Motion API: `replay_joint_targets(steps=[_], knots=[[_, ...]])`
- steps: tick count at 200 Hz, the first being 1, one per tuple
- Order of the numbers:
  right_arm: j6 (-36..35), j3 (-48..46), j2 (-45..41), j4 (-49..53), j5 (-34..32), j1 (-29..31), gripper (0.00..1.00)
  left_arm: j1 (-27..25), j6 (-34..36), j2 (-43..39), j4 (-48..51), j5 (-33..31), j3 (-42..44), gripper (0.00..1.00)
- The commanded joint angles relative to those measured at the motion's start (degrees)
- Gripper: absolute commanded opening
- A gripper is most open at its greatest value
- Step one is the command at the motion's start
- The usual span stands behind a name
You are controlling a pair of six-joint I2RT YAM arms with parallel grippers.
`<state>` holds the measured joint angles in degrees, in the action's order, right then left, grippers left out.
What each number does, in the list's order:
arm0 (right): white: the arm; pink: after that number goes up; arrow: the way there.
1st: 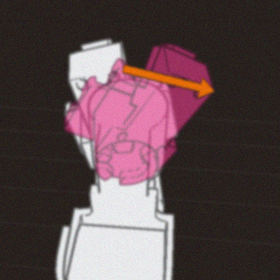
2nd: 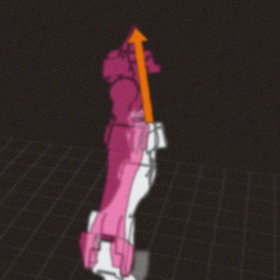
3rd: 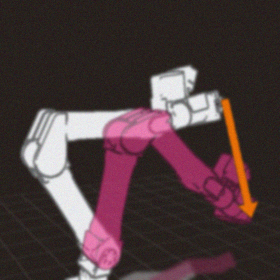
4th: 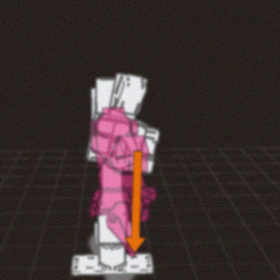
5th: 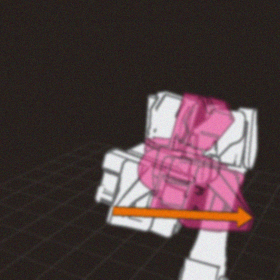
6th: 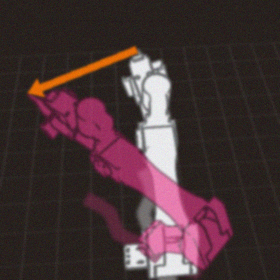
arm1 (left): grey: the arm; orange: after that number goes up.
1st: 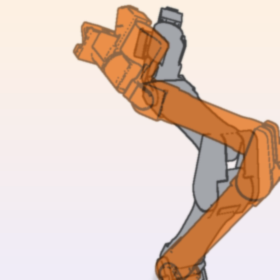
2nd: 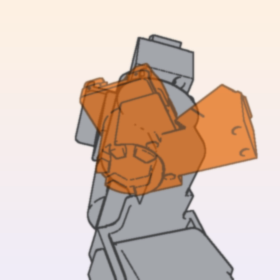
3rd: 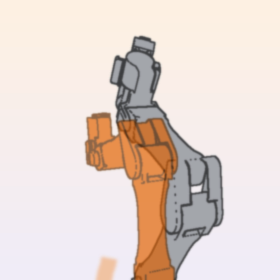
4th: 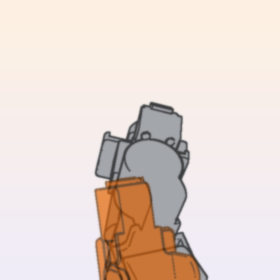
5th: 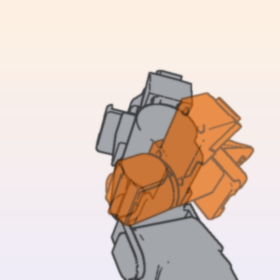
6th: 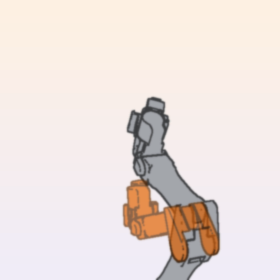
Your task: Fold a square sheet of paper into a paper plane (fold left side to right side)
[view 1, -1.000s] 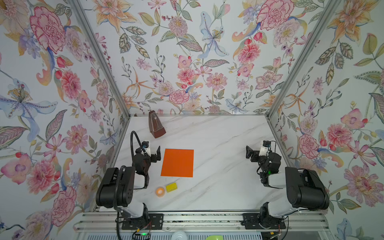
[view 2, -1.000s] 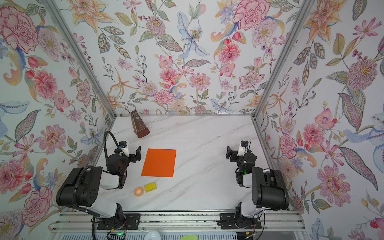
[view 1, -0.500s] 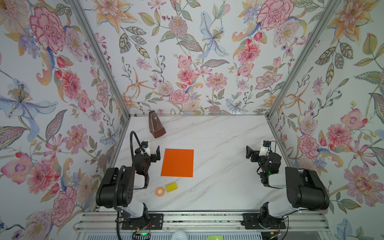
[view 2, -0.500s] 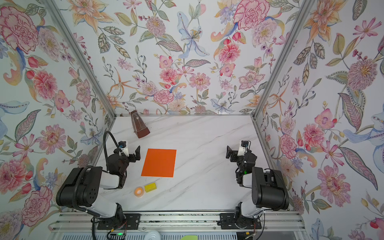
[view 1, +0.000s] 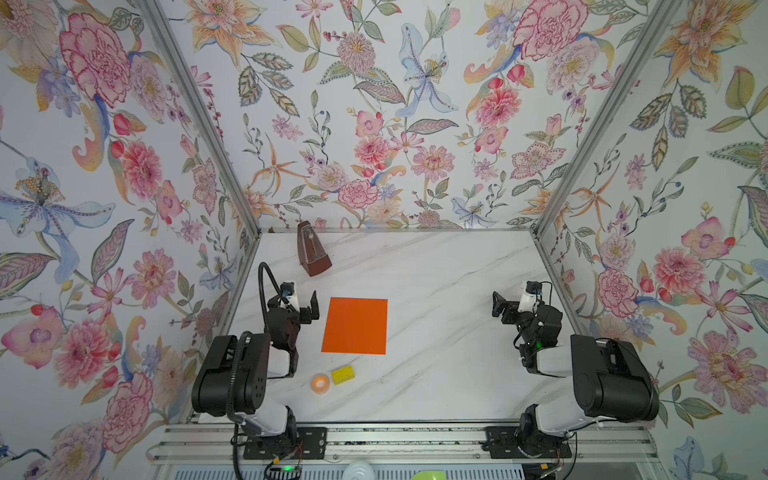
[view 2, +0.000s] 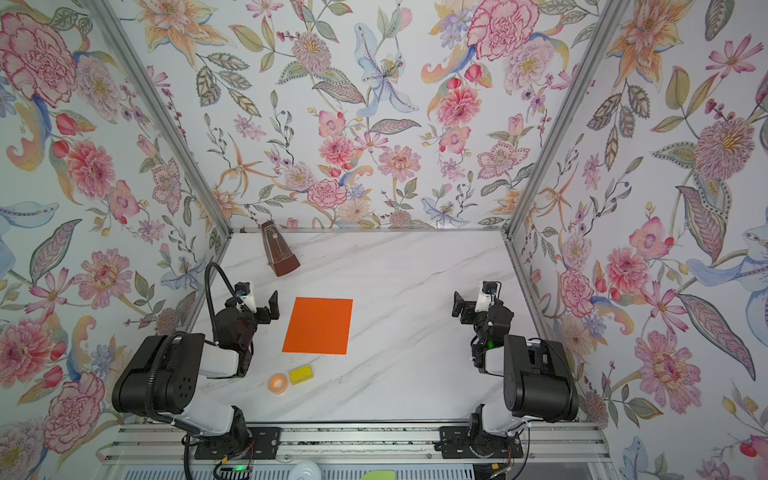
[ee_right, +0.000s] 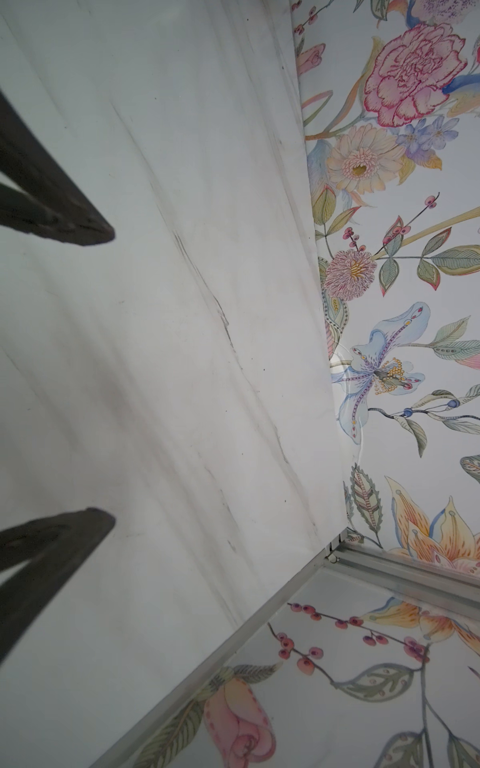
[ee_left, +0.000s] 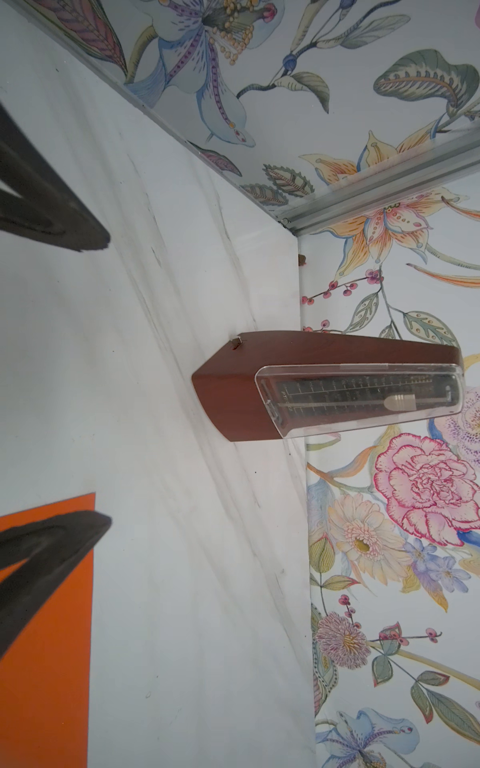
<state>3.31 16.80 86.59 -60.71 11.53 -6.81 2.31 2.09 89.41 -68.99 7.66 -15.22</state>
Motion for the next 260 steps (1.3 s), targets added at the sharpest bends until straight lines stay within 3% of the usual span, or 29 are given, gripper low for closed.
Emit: replay_joint_targets(steps=[1, 55, 107, 162, 201, 235, 260], knots=[[-1.17, 1.98, -4.48, 7.06, -1.82, 0.89, 0.99, 0.05, -1.63, -4.03, 1.13, -4.21, 0.38, 0.99], [-3.62, 9.13, -11.94, 25.39, -5.46, 6.57, 0.99, -2.22, -1.6, -14.21, 18.24, -10.93, -4.25, 0.99], [8.78, 18.0, -13.07, 42.14, -6.16, 15.0, 0.95, -2.66, -11.41, -22.32, 38.27, -13.84, -10.88, 0.99], [27.93, 25.59, -8.26, 52.75, -2.44, 24.57, 0.84, -2.83, -23.28, -27.68, 51.67, -7.36, -13.28, 0.97], [38.3, 29.33, -1.63, 52.89, 1.94, 32.38, 0.73, -2.83, -24.35, -27.27, 64.9, -0.02, -17.37, 0.96], [43.43, 36.24, 7.73, 54.24, 4.91, 39.48, 0.56, -3.2, -27.06, -27.22, 69.45, 3.51, -17.48, 0.93], [45.85, 41.38, 14.7, 54.31, 8.7, 43.12, 0.49, -3.59, -27.54, -26.04, 71.91, 8.9, -18.31, 0.92]])
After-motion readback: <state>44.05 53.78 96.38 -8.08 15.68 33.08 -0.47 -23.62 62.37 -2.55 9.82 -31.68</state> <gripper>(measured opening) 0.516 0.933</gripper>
